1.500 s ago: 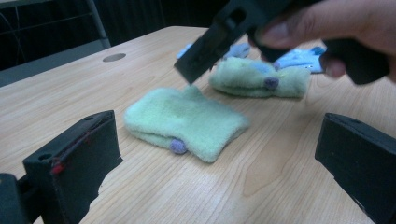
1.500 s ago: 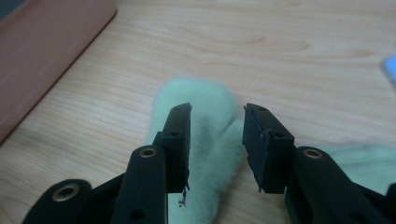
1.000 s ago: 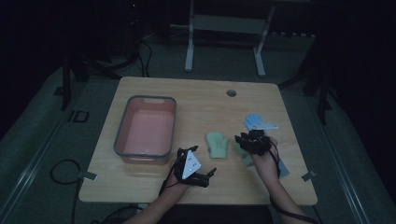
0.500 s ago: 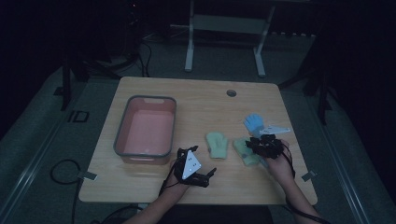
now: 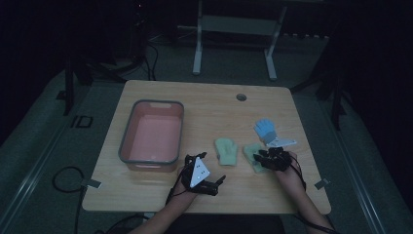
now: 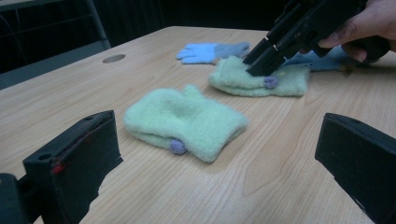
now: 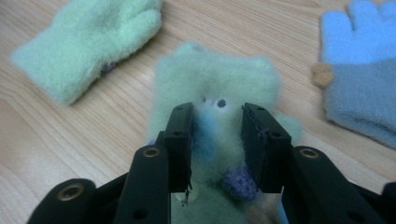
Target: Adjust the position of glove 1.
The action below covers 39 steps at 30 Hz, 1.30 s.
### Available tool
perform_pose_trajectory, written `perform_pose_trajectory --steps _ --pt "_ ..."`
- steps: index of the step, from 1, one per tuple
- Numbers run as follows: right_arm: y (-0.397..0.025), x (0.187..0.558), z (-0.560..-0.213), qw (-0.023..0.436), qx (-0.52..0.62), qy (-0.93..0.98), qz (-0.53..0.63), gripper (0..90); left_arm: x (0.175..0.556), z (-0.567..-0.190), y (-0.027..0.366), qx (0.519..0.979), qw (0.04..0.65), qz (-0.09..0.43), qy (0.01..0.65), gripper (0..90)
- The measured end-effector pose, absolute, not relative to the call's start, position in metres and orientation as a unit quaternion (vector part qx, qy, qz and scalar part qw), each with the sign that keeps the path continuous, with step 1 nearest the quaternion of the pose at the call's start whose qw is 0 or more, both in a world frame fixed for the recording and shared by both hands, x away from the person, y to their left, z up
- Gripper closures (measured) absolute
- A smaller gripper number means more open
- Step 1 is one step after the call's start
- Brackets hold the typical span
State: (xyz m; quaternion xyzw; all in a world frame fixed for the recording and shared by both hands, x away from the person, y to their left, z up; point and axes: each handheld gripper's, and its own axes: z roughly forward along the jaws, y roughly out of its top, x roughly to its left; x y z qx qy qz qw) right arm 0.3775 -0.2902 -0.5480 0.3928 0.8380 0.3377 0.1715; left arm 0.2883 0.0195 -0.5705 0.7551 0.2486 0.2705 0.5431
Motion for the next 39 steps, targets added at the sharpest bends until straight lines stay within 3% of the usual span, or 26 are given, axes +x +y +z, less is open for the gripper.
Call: perform_pose_trajectory --steps 5,9,24,31,39 --pt "-0.285 0.375 -0.549 0.183 0.398 0.837 0.329 80.2 0.288 -0.571 0.019 0.755 0.543 0.271 0.249 0.1" --pt "-0.277 0.371 -0.547 0.200 0.417 0.830 0.311 85.5 0.288 -0.571 0.019 0.755 0.543 0.271 0.249 0.1" --pt "-0.265 0.373 -0.501 0.231 0.497 0.768 0.333 87.2 0.288 -0.571 0.019 0.755 0.543 0.272 0.249 0.1" --pt "-0.232 0.371 -0.466 0.242 0.490 0.755 0.363 87.2 0.288 -0.571 0.019 0.754 0.543 0.273 0.247 0.1" --pt "-0.192 0.367 -0.464 0.230 0.478 0.756 0.383 87.2 0.288 -0.571 0.019 0.755 0.542 0.274 0.246 0.1"
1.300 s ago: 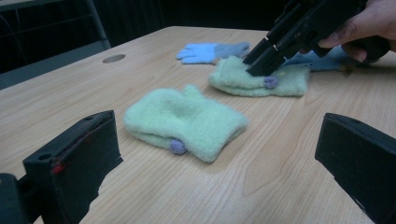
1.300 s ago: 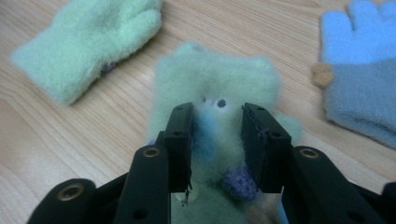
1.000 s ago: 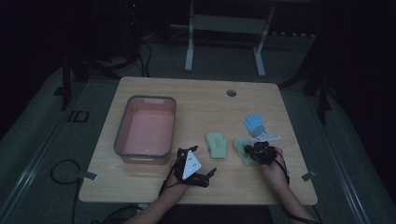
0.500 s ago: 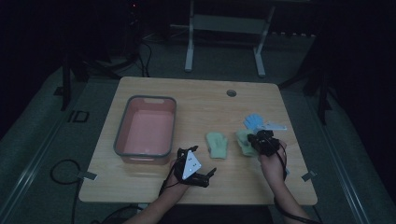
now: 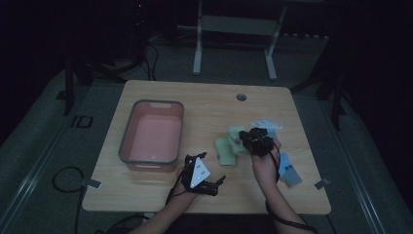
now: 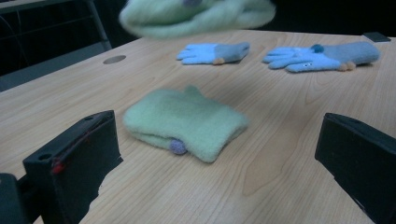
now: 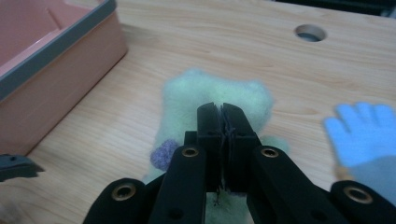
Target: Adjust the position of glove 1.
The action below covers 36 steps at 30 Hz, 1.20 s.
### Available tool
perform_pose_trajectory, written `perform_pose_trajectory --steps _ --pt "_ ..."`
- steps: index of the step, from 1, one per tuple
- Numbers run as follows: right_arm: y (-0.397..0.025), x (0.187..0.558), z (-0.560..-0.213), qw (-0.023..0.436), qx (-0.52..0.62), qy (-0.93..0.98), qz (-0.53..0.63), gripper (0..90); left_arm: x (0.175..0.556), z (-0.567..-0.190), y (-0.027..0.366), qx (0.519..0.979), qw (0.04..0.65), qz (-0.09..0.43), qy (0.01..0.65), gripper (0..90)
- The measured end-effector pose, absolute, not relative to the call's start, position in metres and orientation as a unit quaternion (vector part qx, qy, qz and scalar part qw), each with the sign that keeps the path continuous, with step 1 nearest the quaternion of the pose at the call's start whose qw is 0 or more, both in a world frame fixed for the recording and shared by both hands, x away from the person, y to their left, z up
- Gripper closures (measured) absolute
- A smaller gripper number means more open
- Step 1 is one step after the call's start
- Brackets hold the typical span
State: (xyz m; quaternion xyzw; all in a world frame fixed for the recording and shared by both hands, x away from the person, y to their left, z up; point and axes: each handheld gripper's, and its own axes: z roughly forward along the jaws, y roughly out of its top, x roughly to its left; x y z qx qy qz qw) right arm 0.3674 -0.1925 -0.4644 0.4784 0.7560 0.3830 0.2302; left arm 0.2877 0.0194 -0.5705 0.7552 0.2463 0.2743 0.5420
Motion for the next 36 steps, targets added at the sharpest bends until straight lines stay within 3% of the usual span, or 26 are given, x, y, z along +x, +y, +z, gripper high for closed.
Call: perform_pose_trajectory --steps 9,27,36 --pt "-0.167 0.369 -0.491 0.208 0.487 0.763 0.372 87.1 0.288 -0.571 0.020 0.754 0.544 0.271 0.248 0.1" --pt "-0.162 0.375 -0.533 0.190 0.503 0.771 0.341 85.8 0.287 -0.571 0.019 0.752 0.544 0.277 0.249 0.1" --pt "-0.164 0.376 -0.529 0.182 0.490 0.779 0.345 78.4 0.286 -0.571 0.018 0.751 0.546 0.277 0.248 0.1"
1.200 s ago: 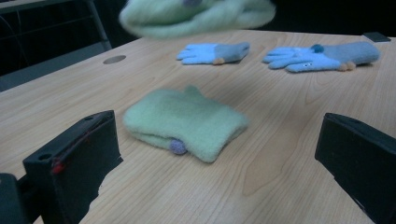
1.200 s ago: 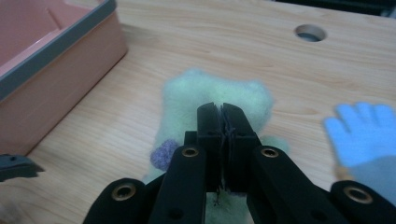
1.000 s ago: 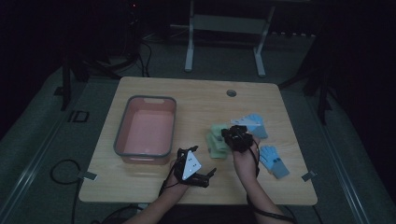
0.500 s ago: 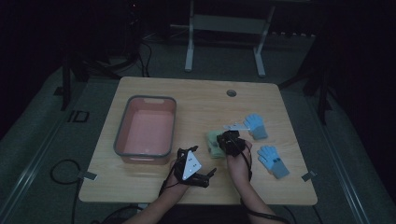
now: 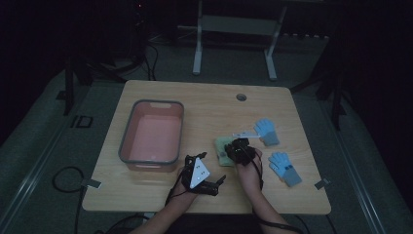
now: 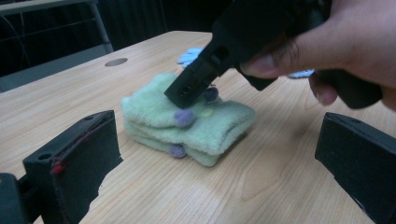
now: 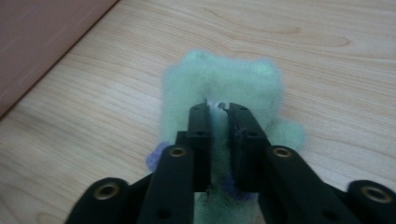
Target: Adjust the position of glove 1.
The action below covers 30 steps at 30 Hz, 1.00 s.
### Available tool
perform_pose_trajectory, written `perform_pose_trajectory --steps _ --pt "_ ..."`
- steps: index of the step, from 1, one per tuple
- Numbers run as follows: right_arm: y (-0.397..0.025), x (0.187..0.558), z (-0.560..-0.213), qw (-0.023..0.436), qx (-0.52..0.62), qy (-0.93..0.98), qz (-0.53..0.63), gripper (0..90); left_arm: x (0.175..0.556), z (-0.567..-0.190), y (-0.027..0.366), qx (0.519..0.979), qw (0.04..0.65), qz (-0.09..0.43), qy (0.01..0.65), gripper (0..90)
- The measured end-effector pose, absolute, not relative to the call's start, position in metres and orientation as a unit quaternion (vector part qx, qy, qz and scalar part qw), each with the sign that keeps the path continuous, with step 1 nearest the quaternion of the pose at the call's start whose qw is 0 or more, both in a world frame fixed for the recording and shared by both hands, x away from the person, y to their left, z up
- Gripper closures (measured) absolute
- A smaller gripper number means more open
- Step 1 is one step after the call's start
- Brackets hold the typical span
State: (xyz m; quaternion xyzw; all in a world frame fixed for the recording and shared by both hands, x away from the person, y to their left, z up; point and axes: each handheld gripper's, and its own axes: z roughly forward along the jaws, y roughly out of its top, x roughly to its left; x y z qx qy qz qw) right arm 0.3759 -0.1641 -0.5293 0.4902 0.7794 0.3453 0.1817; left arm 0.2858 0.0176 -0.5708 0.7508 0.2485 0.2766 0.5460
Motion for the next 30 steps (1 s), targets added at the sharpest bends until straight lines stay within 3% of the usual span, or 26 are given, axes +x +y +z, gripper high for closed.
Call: perform_pose_trajectory --steps 6,14,17,26,28,30 --pt "-0.173 0.374 -0.518 0.180 0.481 0.782 0.353 71.8 0.285 -0.571 0.016 0.751 0.531 0.299 0.253 0.1" --pt "-0.197 0.374 -0.501 0.200 0.442 0.800 0.354 66.7 0.292 -0.563 0.016 0.786 0.543 0.177 0.237 0.1" --pt "-0.209 0.377 -0.497 0.199 0.426 0.807 0.358 66.6 0.294 -0.558 0.015 0.796 0.540 0.157 0.223 0.1" --pt "-0.227 0.399 -0.488 0.168 0.369 0.828 0.387 62.5 0.309 -0.547 0.003 0.823 0.509 0.190 0.167 7.6" --pt "-0.226 0.404 -0.485 0.160 0.360 0.831 0.393 62.0 0.314 -0.544 -0.001 0.828 0.501 0.201 0.155 15.1" --pt "-0.224 0.411 -0.484 0.146 0.353 0.833 0.399 59.6 0.319 -0.541 -0.005 0.830 0.500 0.202 0.139 17.1"
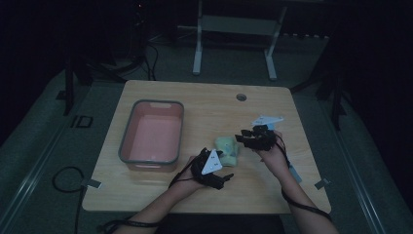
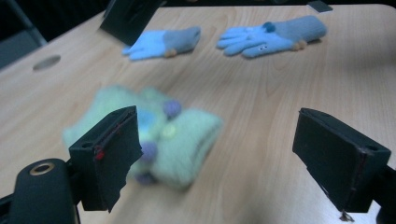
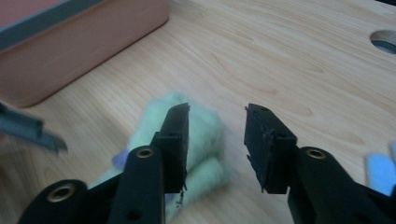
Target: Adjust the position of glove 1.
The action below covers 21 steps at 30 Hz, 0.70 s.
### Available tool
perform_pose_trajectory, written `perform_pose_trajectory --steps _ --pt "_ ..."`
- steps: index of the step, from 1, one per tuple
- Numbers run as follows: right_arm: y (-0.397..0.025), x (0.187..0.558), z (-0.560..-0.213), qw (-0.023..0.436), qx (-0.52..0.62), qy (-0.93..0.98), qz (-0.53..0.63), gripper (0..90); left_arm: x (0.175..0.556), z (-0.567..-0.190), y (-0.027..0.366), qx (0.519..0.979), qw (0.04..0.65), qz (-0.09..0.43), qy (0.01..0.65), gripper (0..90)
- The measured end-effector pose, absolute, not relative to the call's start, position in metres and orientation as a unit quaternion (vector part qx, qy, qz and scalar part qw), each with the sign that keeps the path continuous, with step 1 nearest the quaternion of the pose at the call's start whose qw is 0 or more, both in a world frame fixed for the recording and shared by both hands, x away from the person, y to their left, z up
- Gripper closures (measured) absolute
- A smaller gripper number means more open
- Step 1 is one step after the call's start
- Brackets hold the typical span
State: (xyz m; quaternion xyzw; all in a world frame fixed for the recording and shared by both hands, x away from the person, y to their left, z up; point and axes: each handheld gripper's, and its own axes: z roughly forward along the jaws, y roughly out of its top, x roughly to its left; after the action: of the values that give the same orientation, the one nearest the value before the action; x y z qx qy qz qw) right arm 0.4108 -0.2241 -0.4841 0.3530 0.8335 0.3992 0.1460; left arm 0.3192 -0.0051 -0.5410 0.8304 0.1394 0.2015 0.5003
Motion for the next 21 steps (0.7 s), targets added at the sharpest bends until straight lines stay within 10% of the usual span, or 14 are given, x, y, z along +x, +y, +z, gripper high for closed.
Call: perform_pose_trajectory --steps 21 --pt "-0.202 0.459 -0.540 0.048 0.346 0.873 0.340 44.2 0.357 -0.570 -0.028 0.886 0.402 0.209 0.097 36.7"
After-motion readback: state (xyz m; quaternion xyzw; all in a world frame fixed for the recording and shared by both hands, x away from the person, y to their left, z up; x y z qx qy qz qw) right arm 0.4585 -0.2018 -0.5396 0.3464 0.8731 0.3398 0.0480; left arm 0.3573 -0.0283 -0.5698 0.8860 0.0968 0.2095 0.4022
